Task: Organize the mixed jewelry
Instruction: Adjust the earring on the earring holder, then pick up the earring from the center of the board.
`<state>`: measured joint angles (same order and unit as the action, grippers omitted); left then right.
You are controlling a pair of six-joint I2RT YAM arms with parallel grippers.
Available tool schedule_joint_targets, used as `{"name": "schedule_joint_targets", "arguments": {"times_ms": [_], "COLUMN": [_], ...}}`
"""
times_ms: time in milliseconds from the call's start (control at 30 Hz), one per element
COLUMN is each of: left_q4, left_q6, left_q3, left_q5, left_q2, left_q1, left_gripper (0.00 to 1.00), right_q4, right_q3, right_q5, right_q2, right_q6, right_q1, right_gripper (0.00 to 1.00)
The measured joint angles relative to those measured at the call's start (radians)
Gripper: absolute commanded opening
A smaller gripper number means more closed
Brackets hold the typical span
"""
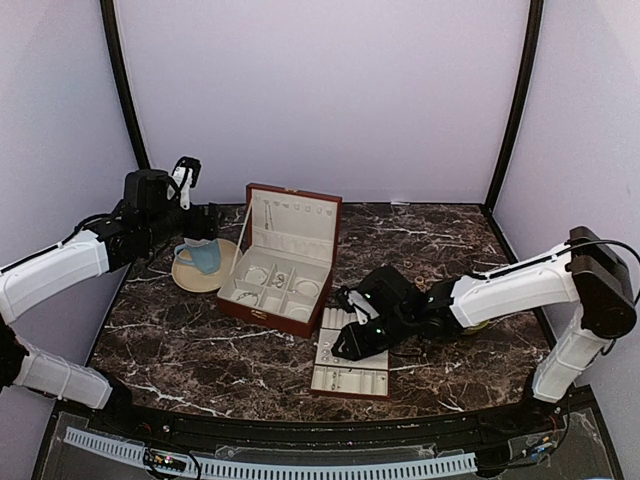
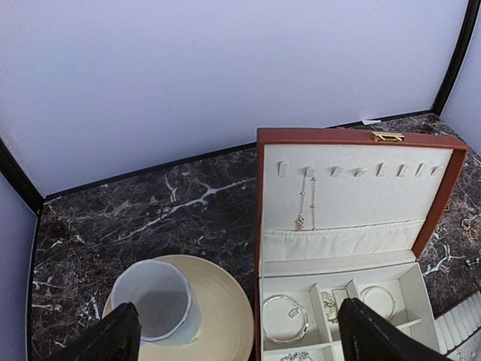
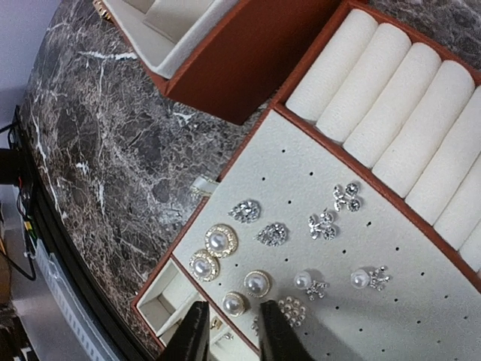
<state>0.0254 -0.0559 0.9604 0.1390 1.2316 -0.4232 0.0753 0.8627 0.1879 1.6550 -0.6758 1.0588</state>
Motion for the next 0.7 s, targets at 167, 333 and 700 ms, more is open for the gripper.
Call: {"name": "schedule_joint_targets", "arguments": {"times_ms": [167,333,700], "left_q4": [0.024,0.062,0.073], "left_q6": [0.004,0.008,0.004], "left_q3": [0.002,0.019,0.014], "left_q5": [-0.006,-0.031,-0.021], "left_q2": [0.0,-0.006,-0.121], "left_q1": [0.007,0.057,0.155], "left_gripper": [0.96,0.99,0.99], "right_q4": [0.045,0.059,0.259], "right_q3": [0.061,0.073,0.078], "right_q5": [-0.047,-0.1,-0.32], "right_q2": [-0.072,-0.198,-0.205], "right_q6": [0.015,0.024,0.046], "right_q1": [-0.01,-0.068,-0.314], "right_gripper": [0.48,0.54,0.48]}}
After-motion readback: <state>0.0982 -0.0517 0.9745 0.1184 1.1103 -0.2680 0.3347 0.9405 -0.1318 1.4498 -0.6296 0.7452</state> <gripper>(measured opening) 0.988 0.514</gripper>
